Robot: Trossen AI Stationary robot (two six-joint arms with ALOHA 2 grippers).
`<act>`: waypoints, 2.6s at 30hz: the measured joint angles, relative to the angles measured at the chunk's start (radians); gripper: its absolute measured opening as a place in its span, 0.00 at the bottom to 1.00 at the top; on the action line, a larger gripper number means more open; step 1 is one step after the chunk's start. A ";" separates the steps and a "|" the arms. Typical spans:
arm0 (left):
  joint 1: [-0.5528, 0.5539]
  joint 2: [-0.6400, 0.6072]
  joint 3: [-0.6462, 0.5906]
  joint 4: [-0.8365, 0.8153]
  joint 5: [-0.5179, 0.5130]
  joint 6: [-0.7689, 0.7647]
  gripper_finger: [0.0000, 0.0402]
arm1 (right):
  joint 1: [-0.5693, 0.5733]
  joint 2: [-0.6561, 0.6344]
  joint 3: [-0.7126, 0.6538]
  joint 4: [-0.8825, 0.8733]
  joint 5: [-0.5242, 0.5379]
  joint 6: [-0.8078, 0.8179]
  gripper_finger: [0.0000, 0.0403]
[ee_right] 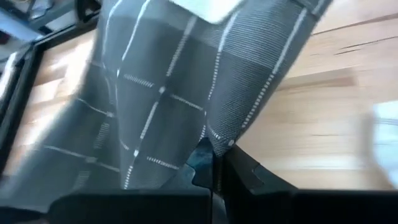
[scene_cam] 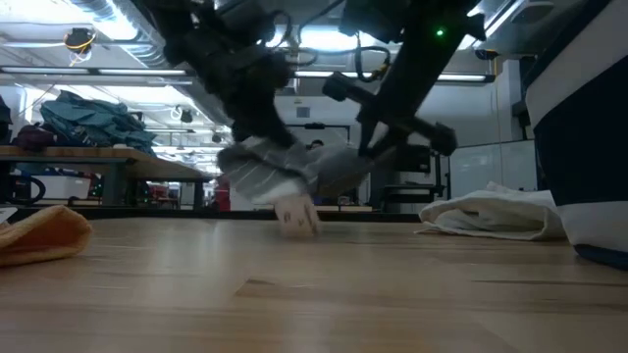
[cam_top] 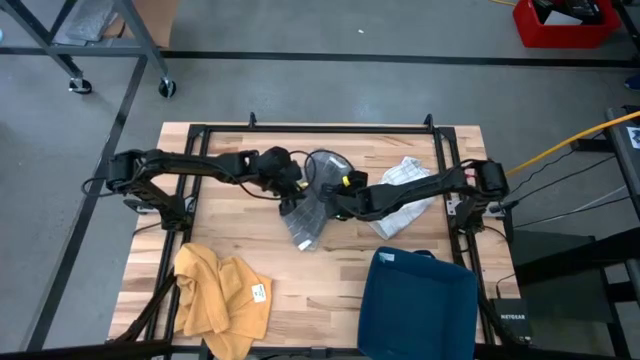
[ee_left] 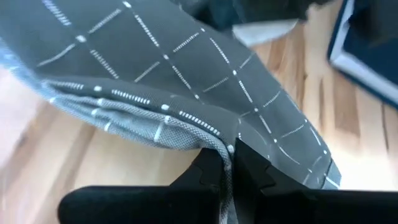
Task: Fold towel
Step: Stack the gray kitchen towel onto the white kitchen towel
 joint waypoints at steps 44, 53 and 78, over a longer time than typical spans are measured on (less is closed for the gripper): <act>-0.097 0.632 0.765 0.096 0.090 0.050 0.00 | 0.196 -0.312 -0.136 -1.042 -0.078 0.597 0.03; -0.068 0.703 0.842 0.117 0.090 0.056 0.00 | 0.193 -0.477 -0.323 -0.961 -0.078 0.598 0.03; -0.038 0.845 0.853 0.177 0.079 0.089 0.23 | 0.173 -0.568 -0.458 -0.822 -0.087 0.542 0.10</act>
